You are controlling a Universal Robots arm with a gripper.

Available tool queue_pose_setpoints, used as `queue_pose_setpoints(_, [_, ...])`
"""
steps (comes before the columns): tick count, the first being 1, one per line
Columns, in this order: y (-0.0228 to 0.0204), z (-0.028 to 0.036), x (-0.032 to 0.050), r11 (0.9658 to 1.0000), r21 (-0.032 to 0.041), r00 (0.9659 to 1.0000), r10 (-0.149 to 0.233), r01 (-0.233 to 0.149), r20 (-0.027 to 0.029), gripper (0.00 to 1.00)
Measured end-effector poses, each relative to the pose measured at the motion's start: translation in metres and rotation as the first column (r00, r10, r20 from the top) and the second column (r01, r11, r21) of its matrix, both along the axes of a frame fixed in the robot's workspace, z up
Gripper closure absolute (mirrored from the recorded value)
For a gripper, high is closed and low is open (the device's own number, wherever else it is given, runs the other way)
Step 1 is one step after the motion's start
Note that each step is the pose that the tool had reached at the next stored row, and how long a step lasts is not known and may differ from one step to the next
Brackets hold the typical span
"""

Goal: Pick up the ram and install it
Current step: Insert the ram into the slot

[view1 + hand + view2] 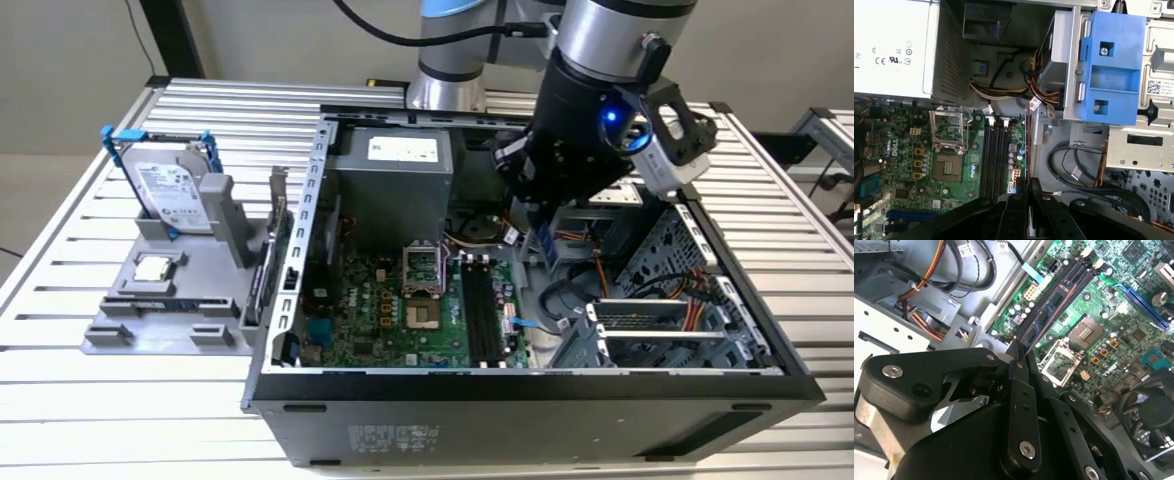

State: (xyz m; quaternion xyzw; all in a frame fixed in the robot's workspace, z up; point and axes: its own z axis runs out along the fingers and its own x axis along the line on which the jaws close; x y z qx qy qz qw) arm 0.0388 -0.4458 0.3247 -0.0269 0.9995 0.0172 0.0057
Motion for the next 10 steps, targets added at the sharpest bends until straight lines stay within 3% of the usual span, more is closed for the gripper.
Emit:
queue_pose_setpoints(4, [0.0, -0.0059, 0.0, 0.9988, -0.0006, 0.9988, -0.05, 0.05, 0.0007, 1.0])
queue_pose_setpoints(10, [0.0, -0.0112, -0.0001, 0.9923, -0.0025, 0.9923, -0.124, 0.124, 0.0093, 1.0])
